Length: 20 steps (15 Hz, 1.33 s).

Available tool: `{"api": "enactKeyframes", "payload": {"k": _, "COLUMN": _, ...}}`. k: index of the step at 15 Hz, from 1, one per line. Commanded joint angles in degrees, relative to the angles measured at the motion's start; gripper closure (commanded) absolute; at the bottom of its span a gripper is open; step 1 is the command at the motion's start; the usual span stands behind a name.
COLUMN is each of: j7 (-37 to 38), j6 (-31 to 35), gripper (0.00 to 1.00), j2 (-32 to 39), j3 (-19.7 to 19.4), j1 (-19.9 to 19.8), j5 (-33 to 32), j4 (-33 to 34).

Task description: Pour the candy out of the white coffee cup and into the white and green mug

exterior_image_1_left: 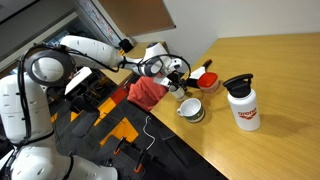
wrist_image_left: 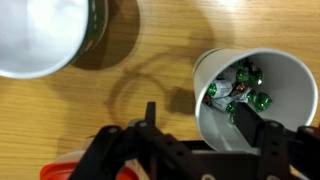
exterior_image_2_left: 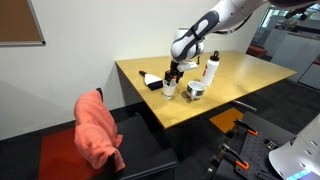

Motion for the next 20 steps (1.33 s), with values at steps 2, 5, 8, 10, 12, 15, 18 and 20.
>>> {"api": "enactKeyframes", "payload": {"k": 2, "j7": 2.1, "j6": 0.8, "gripper": 0.58, "j2": 1.6, "j3": 0.3, "j1": -0.2, "j5": 0.4, "j4": 2.2}}
{"api": "enactKeyframes", "payload": {"k": 5, "j7": 1.9, "j6": 1.0, "gripper": 0.81, "j2": 1.1, "j3": 0.3, "j1": -0.2, "j5": 0.3, "j4": 1.8}}
{"api": "enactKeyframes", "payload": {"k": 8, "j7": 1.5, "j6": 0.7, "gripper": 1.00, "j2": 0.5, "j3": 0.5, "j1": -0.3, "j5": 0.4, "j4": 1.3}}
{"api": "enactKeyframes", "payload": {"k": 10, "j7": 1.3, "j6": 0.2, "gripper": 1.00, "j2": -0.9, "j3": 0.7, "j1": -0.3, "j5": 0.5, "j4": 0.1}}
{"api": "enactKeyframes", "payload": {"k": 12, "j7": 2.2, "j6": 1.0, "gripper": 0.99, "j2": -5.1, "j3": 0.5, "j1": 0.3, "j5": 0.6, "j4": -3.6}}
{"api": "enactKeyframes", "payload": {"k": 15, "j7": 4.1, "j6": 1.7, "gripper": 0.99, "j2": -12.2, "j3": -1.3, "j1": 1.8, "j5": -1.0, "j4": -9.5}}
{"api": "enactKeyframes", "payload": {"k": 18, "j7": 8.6, "j6": 1.2, "gripper": 0.99, "j2": -19.8, "j3": -4.3, "j1": 4.1, "j5": -4.7, "j4": -15.1}}
{"api": "enactKeyframes", "payload": {"k": 20, "j7": 14.3, "j6": 0.9, "gripper": 0.99, "j2": -24.4, "j3": -7.6, "j1": 6.3, "j5": -10.6, "j4": -18.4}}
